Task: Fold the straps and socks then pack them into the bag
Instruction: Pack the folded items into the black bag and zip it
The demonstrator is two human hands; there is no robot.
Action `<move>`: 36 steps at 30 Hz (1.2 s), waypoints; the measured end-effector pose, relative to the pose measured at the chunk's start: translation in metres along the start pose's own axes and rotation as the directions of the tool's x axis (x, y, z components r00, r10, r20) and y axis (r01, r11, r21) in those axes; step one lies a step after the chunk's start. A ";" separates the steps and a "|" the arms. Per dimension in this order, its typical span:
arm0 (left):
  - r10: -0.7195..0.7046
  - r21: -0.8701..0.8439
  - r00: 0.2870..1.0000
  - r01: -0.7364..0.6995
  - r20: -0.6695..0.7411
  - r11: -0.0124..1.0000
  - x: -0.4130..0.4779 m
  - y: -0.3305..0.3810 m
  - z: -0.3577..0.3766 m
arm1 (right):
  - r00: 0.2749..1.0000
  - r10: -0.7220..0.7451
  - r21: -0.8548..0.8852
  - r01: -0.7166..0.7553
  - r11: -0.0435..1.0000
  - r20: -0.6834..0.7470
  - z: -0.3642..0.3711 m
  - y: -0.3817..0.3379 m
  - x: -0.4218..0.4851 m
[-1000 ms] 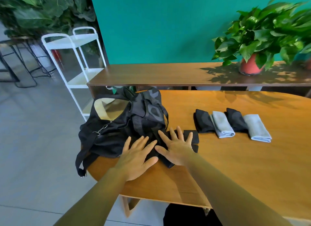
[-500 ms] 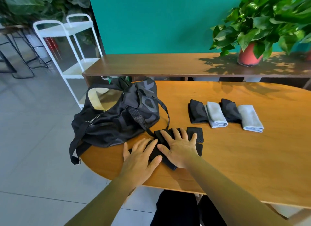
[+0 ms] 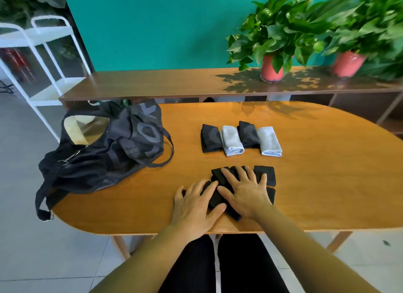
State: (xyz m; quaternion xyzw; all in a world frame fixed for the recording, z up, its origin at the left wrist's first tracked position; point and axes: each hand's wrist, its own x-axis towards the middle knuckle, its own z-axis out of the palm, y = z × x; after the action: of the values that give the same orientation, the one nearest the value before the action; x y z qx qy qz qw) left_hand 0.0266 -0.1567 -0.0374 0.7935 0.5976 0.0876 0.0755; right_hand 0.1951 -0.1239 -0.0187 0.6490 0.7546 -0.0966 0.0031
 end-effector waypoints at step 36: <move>-0.223 -0.099 0.886 0.200 -0.406 0.975 0.093 -0.049 -0.091 | 0.991 -0.004 -0.109 -0.010 0.994 -0.132 -0.059 0.055 0.033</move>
State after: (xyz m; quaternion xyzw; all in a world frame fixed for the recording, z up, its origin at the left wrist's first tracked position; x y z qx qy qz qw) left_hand -0.0149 -0.0526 0.0445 0.6845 0.6802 0.2612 -0.0226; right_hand 0.2511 -0.0754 0.0269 0.6540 0.7563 -0.0121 -0.0110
